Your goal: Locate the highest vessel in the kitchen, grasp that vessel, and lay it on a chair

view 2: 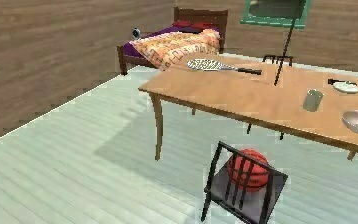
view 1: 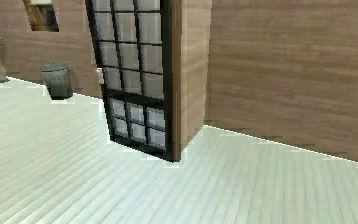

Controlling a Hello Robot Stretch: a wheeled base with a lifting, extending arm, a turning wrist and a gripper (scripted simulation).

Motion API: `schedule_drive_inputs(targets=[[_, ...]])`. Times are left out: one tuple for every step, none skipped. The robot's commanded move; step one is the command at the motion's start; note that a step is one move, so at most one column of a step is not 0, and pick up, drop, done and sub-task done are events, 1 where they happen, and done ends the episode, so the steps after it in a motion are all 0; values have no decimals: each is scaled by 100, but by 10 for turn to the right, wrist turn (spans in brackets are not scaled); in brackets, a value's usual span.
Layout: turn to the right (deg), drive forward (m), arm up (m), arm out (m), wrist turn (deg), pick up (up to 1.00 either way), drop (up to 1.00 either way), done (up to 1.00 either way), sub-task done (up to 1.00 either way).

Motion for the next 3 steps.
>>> schedule_drive_inputs(targets=[[-330,0,0,0,0,0,0,0,0],[0,65,0,0,0,0,0,0,0],[-300,0,0,0,0,0,0,0,0]])
